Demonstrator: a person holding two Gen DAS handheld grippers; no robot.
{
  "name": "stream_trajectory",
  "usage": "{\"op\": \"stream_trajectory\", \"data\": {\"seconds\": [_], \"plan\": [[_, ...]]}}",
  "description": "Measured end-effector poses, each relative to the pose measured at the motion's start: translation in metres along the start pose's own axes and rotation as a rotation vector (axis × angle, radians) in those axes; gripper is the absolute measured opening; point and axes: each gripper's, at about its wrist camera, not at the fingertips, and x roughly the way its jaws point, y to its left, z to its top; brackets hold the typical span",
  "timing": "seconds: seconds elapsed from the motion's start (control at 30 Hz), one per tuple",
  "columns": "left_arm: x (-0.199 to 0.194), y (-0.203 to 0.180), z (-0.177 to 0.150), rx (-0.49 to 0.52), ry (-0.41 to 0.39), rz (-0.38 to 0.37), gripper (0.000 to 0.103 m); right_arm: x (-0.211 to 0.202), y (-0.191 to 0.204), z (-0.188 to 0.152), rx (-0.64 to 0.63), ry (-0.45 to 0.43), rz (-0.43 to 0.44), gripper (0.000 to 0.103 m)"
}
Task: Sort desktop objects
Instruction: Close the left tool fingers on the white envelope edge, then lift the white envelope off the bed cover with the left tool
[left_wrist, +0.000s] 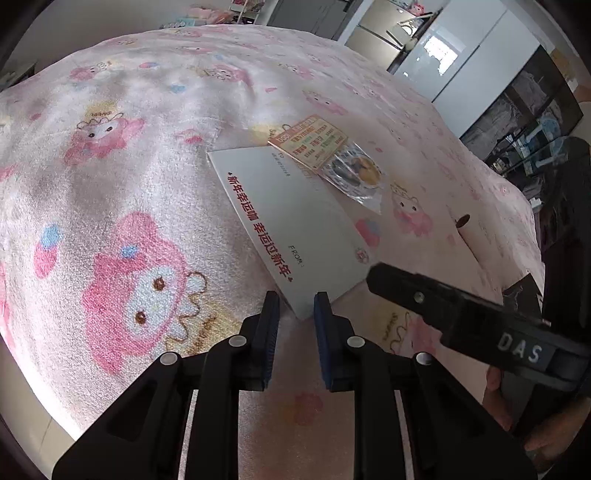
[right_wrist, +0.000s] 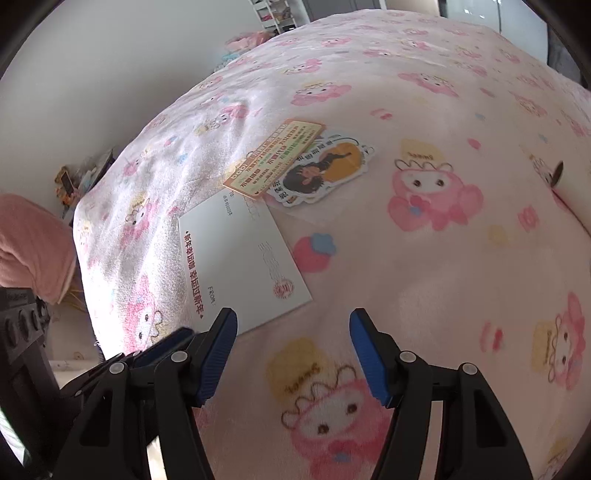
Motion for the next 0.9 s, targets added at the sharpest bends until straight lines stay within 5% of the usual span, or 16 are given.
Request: {"op": "stream_trajectory", "data": {"seconds": [0.1, 0.37, 0.73, 0.83, 0.9], "plan": [[0.007, 0.012, 0.012, -0.06, 0.001, -0.022, 0.019, 0.002, 0.001, -0.006, 0.024, 0.02, 0.028, 0.061], [0.021, 0.004, 0.018, -0.025, 0.016, -0.018, 0.012, 0.014, 0.003, -0.009, 0.033, 0.016, -0.007, 0.061], [0.022, -0.05, -0.044, 0.014, 0.117, -0.121, 0.004, -0.029, -0.034, -0.019, 0.081, -0.045, -0.062, 0.061], [0.016, -0.056, -0.05, 0.012, 0.102, -0.121, 0.007, -0.03, -0.04, -0.022, 0.09, -0.041, -0.07, 0.061], [0.005, -0.051, -0.045, -0.001, 0.075, -0.118, 0.027, -0.03, -0.042, -0.025, 0.095, -0.037, -0.069, 0.061]]}}
